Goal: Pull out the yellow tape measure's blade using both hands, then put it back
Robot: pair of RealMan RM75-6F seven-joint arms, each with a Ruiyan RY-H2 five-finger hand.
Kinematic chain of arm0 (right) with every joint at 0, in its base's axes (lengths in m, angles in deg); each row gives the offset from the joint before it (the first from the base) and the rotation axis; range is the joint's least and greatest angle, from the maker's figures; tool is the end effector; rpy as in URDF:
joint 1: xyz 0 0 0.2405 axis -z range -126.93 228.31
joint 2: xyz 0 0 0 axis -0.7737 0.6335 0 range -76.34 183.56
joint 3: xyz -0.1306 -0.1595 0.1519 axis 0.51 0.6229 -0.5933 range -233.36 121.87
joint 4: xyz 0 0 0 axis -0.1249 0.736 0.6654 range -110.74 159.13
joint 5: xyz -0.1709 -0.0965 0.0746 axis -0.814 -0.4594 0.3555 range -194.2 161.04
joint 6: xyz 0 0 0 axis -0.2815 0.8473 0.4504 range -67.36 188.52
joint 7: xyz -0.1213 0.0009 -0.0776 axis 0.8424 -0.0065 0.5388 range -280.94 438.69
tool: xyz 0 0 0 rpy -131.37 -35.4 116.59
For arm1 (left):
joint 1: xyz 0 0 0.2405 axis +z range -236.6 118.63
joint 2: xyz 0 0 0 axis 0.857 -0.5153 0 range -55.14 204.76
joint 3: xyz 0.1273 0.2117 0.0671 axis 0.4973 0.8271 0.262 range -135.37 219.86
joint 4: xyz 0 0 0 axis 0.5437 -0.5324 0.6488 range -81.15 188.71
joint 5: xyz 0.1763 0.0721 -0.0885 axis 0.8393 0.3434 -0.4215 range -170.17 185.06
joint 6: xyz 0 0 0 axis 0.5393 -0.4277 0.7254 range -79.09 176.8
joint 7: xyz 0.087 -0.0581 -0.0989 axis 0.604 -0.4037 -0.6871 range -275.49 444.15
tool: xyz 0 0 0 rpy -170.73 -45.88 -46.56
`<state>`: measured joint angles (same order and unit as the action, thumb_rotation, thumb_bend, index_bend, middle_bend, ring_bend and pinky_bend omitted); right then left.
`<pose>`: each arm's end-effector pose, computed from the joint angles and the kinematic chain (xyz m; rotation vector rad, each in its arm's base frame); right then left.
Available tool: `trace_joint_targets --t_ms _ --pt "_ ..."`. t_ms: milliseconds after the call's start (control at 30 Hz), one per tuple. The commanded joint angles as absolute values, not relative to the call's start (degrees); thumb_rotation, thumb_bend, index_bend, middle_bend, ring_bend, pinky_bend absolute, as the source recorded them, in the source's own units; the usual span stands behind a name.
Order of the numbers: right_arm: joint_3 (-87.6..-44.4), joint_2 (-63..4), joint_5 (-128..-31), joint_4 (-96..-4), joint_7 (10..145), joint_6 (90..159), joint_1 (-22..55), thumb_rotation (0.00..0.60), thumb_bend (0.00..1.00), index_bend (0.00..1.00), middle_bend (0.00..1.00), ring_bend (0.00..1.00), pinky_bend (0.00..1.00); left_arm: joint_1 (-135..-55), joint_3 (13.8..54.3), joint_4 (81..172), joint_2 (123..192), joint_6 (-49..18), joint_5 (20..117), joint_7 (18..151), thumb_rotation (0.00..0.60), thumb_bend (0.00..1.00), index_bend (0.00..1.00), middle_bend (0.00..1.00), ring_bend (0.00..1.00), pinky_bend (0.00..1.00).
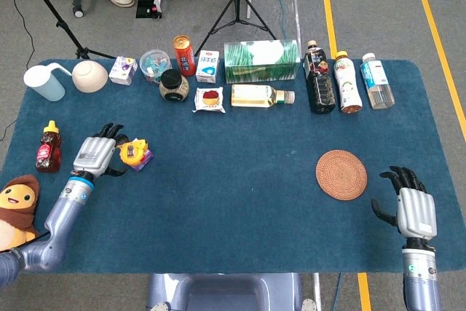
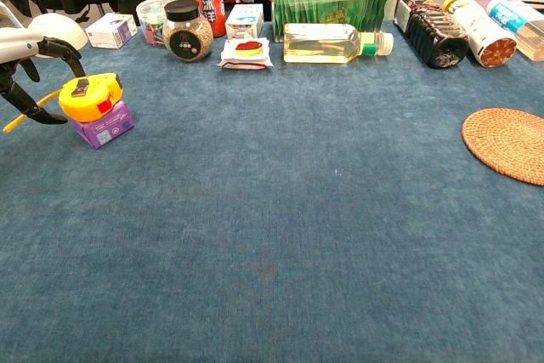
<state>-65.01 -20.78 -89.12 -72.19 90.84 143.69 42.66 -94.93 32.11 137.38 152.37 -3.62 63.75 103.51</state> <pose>-0.2915 -0.2146 0.1160 1.1983 -0.9984 0.8944 -0.2403 0.3525 0.0550 -1.6656 -1.0117 -0.6863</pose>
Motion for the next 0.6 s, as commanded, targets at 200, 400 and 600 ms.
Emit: trace_joint_targets --t_ms 200,400,600 --pt "-64.93 -20.57 -89.01 -72.47 90.90 143.72 42.87 0.542 0.33 0.27 0.18 0.12 0.22 -95.17 32.44 136.73 152.83 -3.42 63.46 102.62 0.600 0.22 0.29 0.11 0.03 0.26" --pt "-64.97 -20.41 -89.05 -72.44 90.82 143.58 42.85 0.542 0.33 0.27 0.18 0.12 0.23 -95.33 32.69 136.20 153.32 -3.59 62.87 102.73 0.600 0.24 0.31 0.11 0.03 0.26" --pt "-65.04 -20.23 -89.14 -72.70 90.90 143.62 42.85 0.544 0.33 0.27 0.18 0.12 0.23 -95.33 32.34 135.20 154.25 -4.45 62.87 101.78 0.600 0.26 0.34 0.11 0.03 0.27"
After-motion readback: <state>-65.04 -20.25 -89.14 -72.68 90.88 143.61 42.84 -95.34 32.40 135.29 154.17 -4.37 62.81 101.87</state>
